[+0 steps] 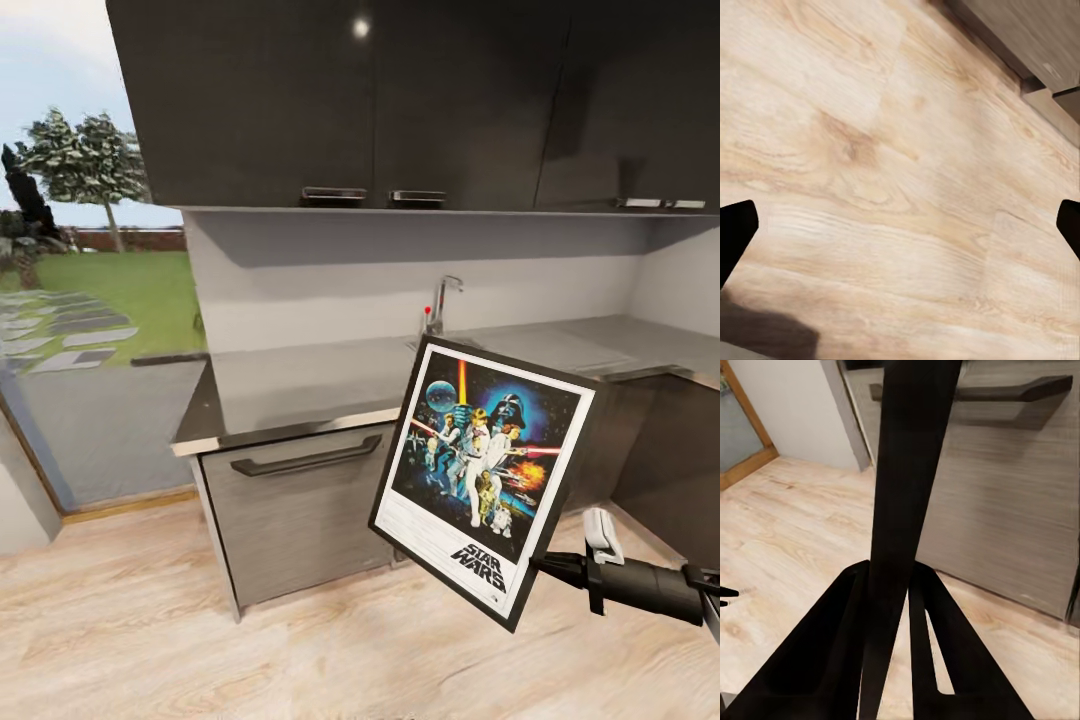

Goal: Pick up the poster from the kitchen countertop and hang it on one of the wall nails in the kitchen.

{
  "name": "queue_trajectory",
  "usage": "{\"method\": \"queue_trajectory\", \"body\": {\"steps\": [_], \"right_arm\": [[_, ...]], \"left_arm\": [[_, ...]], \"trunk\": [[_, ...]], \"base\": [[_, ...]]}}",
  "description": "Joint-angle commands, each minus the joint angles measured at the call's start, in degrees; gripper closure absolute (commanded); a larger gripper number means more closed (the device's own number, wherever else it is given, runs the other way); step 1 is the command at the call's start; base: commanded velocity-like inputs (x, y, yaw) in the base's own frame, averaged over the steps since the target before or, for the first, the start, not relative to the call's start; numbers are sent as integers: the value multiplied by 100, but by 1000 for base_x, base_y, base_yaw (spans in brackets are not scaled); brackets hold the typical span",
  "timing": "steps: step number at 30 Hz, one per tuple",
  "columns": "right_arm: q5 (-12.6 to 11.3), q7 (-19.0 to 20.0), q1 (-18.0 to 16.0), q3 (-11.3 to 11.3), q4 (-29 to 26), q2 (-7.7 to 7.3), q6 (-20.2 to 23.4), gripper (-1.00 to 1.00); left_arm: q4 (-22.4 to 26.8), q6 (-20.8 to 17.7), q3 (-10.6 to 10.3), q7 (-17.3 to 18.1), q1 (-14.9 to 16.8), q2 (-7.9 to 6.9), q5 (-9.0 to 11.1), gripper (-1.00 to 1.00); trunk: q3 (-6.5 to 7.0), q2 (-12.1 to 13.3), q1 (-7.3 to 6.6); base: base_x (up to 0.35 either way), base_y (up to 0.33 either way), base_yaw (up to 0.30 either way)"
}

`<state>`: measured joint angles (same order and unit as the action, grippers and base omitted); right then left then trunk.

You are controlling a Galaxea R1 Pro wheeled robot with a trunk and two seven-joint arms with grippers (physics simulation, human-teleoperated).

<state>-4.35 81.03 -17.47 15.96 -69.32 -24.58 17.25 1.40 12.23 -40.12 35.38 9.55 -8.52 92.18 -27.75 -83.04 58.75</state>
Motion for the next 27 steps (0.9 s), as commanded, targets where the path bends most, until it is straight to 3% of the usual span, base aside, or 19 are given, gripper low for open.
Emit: {"method": "queue_trajectory", "body": {"steps": [1,27], "right_arm": [[-22,36,-2,4,-2,-2,85,100],[-22,42,-2,4,-7,3,85,100]], "left_arm": [[0,26,-48,4,3,0,29,-100],[0,25,-48,4,3,0,32,-100]], "trunk": [[-6,-4,-2],[-6,-4,-2]], "base": [[-167,159,289],[-216,209,293]]}}
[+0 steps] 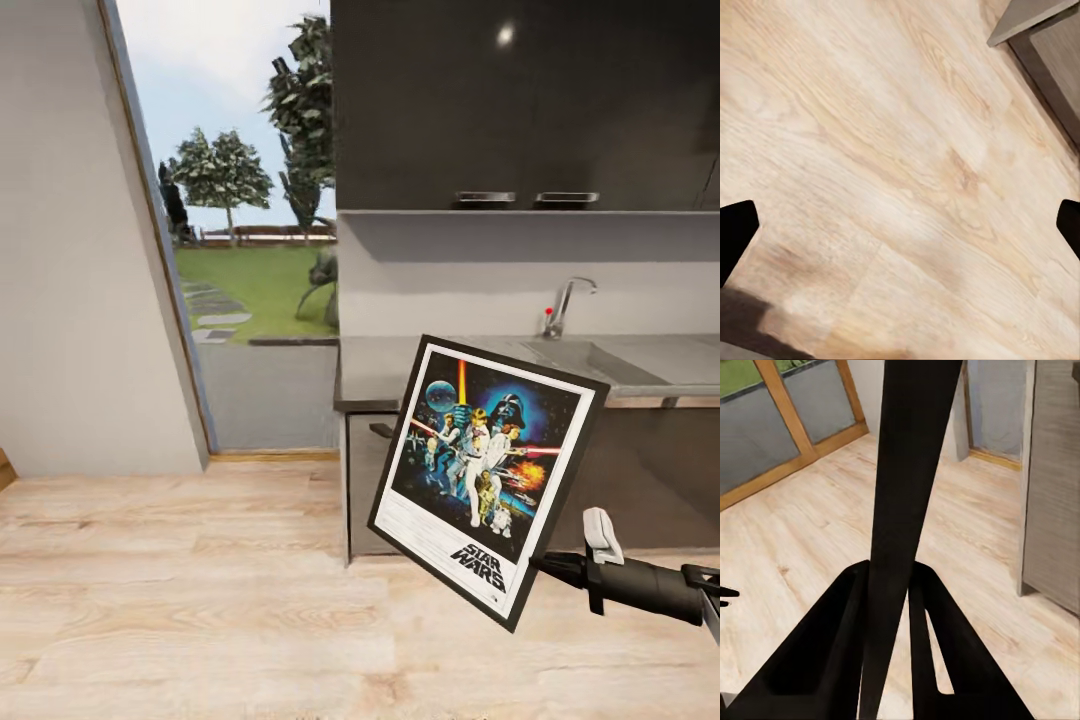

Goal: Pick up the poster from the kitchen countertop and hang it on one of the wall nails in the kitchen.

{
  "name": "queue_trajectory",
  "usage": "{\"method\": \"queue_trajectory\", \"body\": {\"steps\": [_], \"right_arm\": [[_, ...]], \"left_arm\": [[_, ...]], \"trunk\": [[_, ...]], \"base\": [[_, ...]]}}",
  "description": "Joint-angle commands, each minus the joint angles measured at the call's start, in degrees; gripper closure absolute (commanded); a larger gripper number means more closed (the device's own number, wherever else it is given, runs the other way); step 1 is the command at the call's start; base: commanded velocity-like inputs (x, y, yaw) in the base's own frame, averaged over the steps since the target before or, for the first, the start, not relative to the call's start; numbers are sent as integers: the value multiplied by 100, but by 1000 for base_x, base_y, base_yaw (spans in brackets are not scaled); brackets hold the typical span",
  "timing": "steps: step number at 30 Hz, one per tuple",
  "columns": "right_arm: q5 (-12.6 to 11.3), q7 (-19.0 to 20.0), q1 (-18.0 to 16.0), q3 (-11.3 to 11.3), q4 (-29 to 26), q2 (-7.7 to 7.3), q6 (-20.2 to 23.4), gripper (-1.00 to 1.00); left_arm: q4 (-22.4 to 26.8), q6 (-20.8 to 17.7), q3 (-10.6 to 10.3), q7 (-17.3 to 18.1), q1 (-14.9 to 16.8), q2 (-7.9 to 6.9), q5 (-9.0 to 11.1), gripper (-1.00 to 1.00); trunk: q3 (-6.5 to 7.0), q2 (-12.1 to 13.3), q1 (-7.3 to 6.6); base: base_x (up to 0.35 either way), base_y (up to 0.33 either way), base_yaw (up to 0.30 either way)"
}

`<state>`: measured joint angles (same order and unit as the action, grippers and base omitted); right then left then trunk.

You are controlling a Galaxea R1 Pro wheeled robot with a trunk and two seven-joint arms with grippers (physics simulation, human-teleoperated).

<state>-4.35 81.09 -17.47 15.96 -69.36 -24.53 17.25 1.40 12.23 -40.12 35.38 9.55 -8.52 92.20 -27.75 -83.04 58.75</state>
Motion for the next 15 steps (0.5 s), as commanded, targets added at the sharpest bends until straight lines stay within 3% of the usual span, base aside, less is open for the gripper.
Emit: {"method": "queue_trajectory", "body": {"steps": [1,15], "right_arm": [[-22,37,-2,4,-4,-3,85,100],[-22,46,-1,-46,-56,179,77,100]], "left_arm": [[1,25,-49,2,3,0,29,-100],[1,23,-56,-5,3,3,26,-100]], "trunk": [[-6,-4,-3],[-6,-4,-3]], "base": [[-221,218,294],[-221,220,294]]}}
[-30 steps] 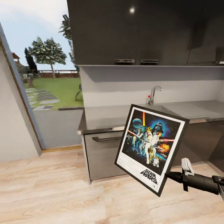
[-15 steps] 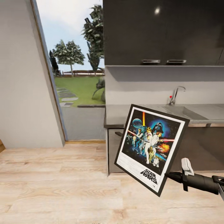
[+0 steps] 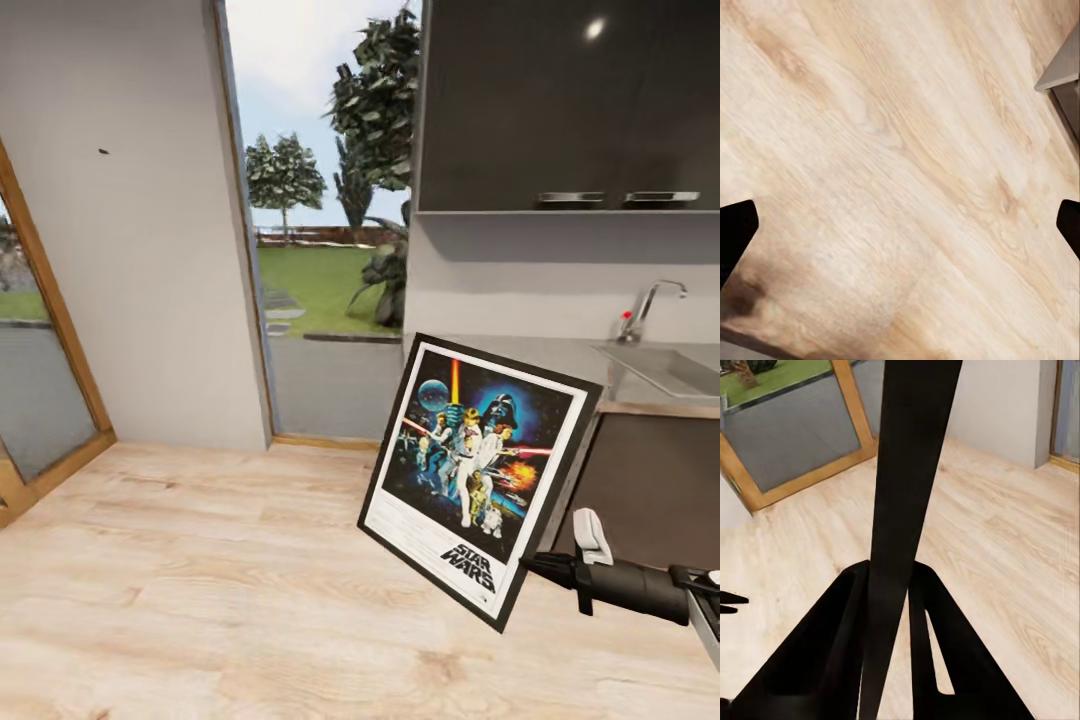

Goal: Pick up the poster from the kitchen countertop and hang it on one of the wall nails in the kitchen.

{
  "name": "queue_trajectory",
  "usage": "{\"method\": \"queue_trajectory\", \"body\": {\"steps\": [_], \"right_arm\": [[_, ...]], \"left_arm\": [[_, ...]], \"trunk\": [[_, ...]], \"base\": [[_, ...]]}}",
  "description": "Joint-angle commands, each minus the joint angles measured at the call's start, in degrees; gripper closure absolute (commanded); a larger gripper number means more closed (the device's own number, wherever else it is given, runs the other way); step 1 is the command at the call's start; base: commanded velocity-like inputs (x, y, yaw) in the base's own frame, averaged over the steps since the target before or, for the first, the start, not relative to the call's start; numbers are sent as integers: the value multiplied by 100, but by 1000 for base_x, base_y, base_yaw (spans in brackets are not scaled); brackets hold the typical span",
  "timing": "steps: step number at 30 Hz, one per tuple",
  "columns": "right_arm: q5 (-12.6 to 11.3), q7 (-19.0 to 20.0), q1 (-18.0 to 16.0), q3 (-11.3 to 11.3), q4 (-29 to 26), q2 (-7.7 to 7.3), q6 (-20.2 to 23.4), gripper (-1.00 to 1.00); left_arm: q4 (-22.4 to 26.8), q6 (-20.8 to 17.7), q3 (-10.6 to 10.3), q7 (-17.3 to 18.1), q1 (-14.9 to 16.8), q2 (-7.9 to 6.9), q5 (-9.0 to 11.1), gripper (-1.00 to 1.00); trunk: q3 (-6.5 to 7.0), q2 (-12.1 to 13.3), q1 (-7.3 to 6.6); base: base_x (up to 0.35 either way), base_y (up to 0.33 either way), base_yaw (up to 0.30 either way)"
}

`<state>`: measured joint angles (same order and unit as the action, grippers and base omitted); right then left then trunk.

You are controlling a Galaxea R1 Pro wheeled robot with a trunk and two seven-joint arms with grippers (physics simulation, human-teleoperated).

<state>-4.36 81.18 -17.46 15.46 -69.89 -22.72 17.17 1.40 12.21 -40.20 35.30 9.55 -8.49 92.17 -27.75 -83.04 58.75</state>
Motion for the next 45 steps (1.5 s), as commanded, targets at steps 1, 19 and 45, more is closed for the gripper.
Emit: {"method": "queue_trajectory", "body": {"steps": [1,19,45], "right_arm": [[-21,37,-2,3,-4,1,85,100],[355,-114,-3,-20,-7,151,82,100],[510,-236,-3,2,-7,224,94,100]], "left_arm": [[1,25,-48,4,3,3,30,-100],[9,27,-52,3,3,14,30,-100],[10,24,-57,3,3,22,22,-100]], "trunk": [[-6,-4,-3],[-6,-4,-3],[389,879,-486]], "base": [[-221,221,294],[-67,63,289],[0,0,25]]}}
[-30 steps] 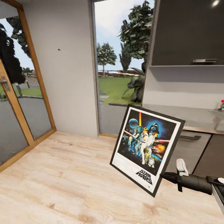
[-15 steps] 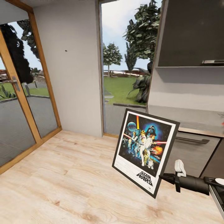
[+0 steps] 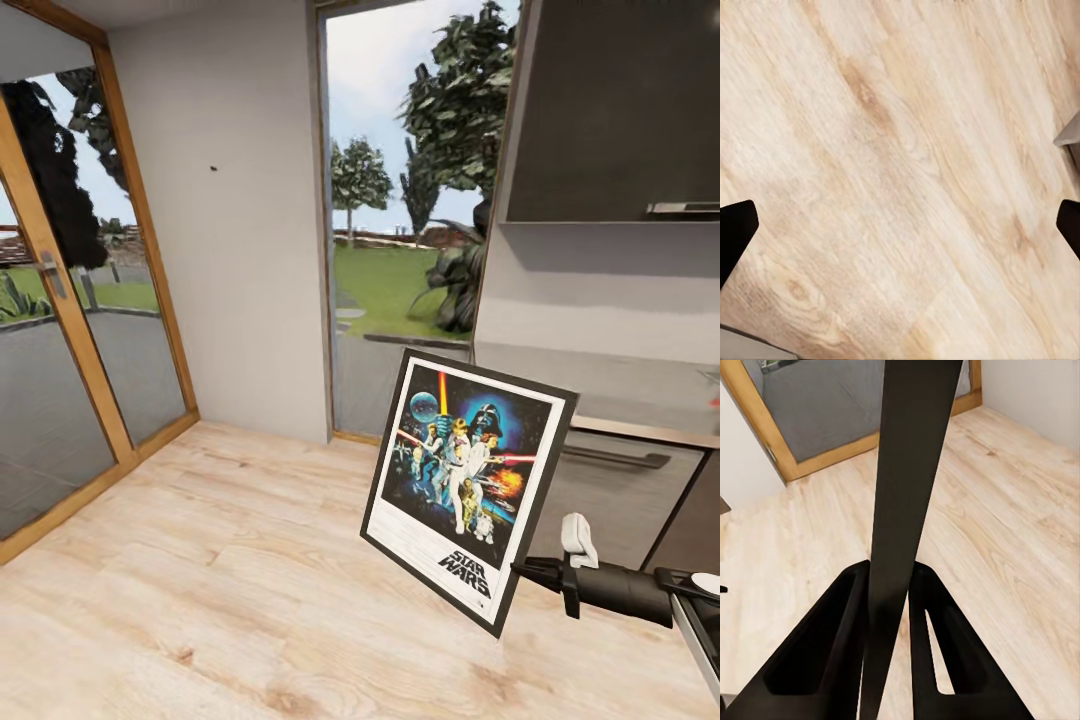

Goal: Pick up the poster from the kitchen countertop and hang it on one of the wall nails in the kitchen.

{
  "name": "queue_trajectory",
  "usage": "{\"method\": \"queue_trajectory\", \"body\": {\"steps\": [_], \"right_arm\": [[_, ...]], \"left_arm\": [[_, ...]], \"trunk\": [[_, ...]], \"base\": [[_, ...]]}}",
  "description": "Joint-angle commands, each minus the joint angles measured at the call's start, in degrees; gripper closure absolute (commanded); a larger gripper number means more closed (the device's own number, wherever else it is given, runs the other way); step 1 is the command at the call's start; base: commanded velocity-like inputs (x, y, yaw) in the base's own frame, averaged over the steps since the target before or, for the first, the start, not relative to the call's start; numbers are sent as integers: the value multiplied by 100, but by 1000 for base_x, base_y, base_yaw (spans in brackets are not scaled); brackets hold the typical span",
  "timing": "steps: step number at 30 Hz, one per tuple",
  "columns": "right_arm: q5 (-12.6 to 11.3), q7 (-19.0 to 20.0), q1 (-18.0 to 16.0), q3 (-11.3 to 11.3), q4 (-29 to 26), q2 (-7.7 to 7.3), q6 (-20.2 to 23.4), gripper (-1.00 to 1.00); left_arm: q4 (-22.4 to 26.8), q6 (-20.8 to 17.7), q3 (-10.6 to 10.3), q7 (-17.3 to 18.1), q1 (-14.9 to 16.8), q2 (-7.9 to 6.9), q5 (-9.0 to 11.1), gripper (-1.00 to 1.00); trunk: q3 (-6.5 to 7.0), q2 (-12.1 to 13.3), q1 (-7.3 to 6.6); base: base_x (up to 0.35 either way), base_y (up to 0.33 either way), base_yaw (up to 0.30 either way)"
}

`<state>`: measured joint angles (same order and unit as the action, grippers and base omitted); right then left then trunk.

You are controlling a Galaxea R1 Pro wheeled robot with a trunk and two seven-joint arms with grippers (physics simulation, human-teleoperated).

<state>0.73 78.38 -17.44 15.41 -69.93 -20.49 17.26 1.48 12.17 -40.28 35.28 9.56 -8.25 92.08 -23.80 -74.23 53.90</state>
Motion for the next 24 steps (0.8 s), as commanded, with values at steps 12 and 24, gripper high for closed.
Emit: {"method": "queue_trajectory", "body": {"steps": [12,24], "right_arm": [[-3,52,-5,15,-12,1,93,100],[-4,55,-5,15,-16,1,100,100]], "left_arm": [[1,29,-50,5,2,-1,36,-100],[1,29,-48,5,2,-1,39,-100]], "trunk": [[210,479,-264],[425,960,-528]], "base": [[0,0,0],[0,0,0]]}}
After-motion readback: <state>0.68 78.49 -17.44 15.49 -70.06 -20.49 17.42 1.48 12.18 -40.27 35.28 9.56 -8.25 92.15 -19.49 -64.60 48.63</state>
